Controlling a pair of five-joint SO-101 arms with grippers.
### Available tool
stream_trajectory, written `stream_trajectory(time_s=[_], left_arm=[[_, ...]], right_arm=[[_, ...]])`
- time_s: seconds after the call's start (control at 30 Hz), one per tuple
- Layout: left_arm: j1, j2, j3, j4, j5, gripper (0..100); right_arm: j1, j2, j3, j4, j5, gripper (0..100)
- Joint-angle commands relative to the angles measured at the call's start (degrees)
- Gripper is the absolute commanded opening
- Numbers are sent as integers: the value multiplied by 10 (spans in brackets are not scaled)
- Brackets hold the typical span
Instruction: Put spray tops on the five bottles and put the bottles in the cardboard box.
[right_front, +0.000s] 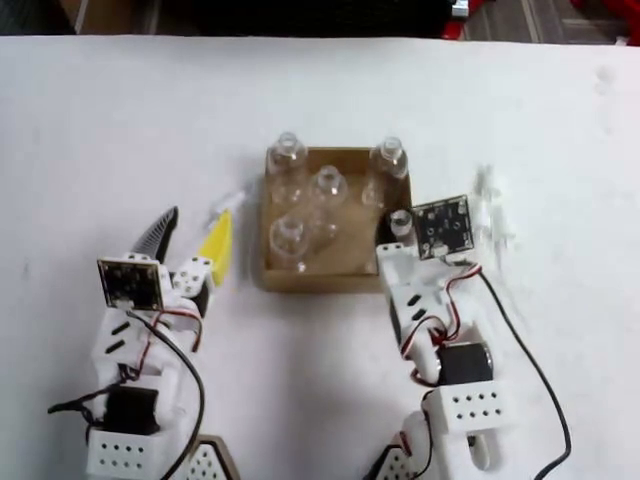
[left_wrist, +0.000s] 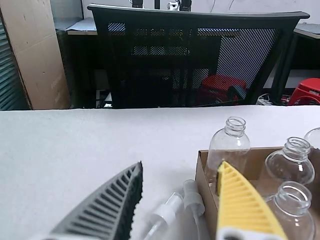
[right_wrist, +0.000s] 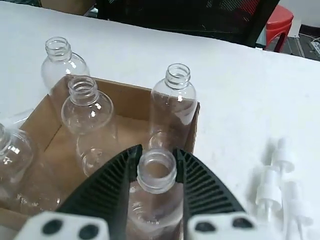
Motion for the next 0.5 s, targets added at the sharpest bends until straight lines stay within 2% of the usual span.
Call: stream_trajectory(time_s=[0.0,0.47], left_arm=[[2,-7,-4,-16,-7,221],[2,-7,-4,-16,-7,221]], right_arm=[[26,-7,-3,2,-3,18],[22,-7,17,19,1,18]])
